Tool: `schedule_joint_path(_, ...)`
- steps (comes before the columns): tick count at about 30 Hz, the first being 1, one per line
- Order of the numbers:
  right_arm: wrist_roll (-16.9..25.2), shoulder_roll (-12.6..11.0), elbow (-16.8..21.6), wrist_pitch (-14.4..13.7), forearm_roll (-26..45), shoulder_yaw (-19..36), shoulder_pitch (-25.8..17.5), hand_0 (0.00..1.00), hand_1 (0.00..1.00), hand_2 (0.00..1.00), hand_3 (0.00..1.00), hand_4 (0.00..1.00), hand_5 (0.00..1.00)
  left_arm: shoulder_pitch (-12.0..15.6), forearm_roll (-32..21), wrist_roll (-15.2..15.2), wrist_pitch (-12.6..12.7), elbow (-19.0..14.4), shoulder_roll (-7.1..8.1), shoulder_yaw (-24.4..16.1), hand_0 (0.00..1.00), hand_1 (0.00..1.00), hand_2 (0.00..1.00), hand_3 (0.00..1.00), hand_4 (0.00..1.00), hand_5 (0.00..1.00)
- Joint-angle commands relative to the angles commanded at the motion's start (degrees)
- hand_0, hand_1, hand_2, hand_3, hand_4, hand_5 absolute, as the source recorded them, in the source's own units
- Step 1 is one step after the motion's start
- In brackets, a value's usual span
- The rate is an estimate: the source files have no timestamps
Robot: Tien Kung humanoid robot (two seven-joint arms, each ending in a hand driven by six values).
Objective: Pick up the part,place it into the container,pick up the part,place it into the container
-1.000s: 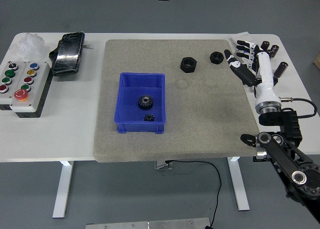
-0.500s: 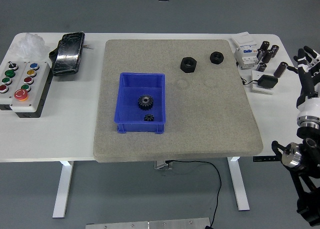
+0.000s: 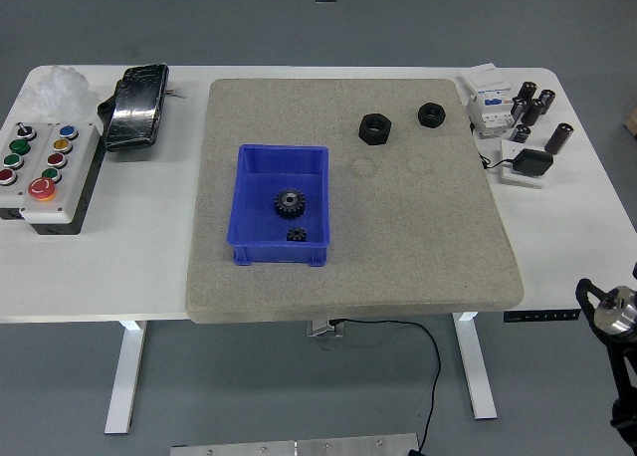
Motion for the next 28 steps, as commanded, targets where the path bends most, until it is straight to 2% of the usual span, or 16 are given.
schedule_joint_path(16,0.6,0.7,-0.4,-0.4,0.5,2.4,-1.1,0.555,0.652,0.681,0.656,0.774,0.491,-0.4,-0.4,-0.4,-0.1,0.0,0.52,0.4,0.615,0.517,0.568,0.642,0.589,0.518)
schedule_joint_path(28,0.5,0.7,-0.8,-0.8,0.1,1.8,-0.9,0.552,0.646,0.681,0.657,0.767,0.48,0.1,-0.4,-0.1,0.1,0.0,0.46,-0.2,0.615,0.517,0.567,0.642,0.588,0.517)
